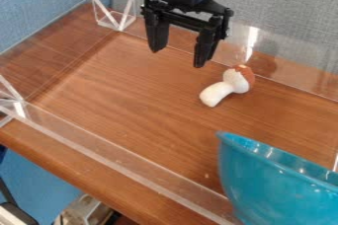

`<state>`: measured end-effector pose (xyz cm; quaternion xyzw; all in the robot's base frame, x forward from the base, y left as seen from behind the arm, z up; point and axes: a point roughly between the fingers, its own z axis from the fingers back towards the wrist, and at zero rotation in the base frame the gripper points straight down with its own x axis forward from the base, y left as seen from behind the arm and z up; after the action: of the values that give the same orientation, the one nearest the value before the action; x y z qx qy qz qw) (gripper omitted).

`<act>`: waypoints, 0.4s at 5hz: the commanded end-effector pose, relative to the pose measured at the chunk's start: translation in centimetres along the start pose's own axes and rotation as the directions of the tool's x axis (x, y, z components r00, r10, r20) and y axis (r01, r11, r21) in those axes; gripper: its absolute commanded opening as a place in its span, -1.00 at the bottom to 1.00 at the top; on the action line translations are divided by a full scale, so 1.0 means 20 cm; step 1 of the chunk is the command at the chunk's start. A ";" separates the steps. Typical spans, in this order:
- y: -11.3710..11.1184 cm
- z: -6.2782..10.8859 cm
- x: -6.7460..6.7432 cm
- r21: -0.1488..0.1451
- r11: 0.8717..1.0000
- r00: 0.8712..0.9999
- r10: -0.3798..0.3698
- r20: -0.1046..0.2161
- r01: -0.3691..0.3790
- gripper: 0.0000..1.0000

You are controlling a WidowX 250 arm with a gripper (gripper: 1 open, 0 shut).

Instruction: Put the mushroom in the blue bowl

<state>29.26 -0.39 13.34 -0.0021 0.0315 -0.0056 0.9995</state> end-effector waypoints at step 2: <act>-0.01 -0.08 0.08 0.048 0.994 0.995 -0.101 -0.005 0.101 1.00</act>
<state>30.01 -0.33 10.09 0.0191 0.0615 -0.0477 0.9968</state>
